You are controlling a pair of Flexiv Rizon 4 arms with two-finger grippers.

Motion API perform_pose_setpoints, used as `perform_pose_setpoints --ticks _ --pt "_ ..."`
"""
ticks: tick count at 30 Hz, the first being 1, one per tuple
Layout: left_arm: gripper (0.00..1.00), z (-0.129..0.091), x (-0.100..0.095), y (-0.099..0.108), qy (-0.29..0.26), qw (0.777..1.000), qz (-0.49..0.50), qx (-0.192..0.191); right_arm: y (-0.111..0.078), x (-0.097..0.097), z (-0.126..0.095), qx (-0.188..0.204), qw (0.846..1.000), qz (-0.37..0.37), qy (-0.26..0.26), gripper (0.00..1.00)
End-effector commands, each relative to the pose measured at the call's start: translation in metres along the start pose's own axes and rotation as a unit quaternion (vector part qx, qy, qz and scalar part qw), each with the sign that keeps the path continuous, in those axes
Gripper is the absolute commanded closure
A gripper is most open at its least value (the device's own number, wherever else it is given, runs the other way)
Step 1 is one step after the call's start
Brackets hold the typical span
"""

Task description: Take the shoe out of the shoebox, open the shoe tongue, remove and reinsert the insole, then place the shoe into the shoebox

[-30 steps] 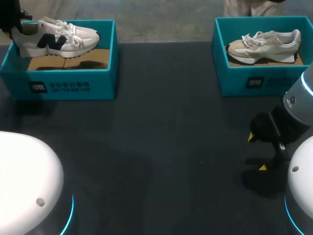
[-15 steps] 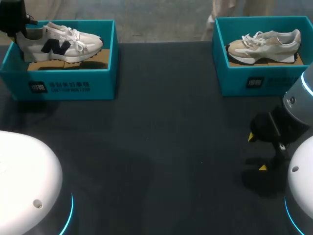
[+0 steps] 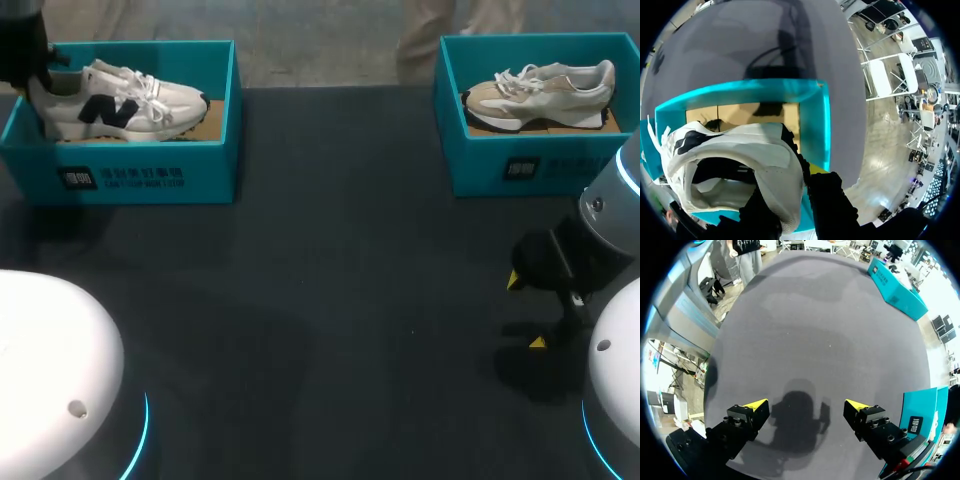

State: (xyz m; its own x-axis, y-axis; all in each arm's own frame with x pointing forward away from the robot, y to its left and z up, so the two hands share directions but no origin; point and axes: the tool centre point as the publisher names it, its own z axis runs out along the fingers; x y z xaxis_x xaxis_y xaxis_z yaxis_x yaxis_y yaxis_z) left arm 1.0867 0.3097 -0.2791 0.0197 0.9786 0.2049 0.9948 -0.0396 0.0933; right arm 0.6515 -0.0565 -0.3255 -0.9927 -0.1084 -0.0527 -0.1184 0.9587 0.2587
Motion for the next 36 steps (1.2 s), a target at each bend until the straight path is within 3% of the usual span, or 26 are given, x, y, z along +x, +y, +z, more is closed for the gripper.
perform_pose_setpoints --ticks 1,27,36 --pt "1.0 0.005 -0.004 -0.012 0.005 1.0 0.0 -0.005 0.0 0.001 0.0 0.002 1.0 0.0 -0.001 0.0" --pt "1.0 0.054 -0.03 -0.021 0.001 1.0 -0.023 0.004 0.0 0.001 0.0 0.002 1.0 0.0 -0.001 0.0" --pt "1.0 0.061 -0.037 -0.019 -0.006 1.0 -0.017 0.002 0.0 0.001 0.0 0.002 1.0 0.0 -0.001 0.0"
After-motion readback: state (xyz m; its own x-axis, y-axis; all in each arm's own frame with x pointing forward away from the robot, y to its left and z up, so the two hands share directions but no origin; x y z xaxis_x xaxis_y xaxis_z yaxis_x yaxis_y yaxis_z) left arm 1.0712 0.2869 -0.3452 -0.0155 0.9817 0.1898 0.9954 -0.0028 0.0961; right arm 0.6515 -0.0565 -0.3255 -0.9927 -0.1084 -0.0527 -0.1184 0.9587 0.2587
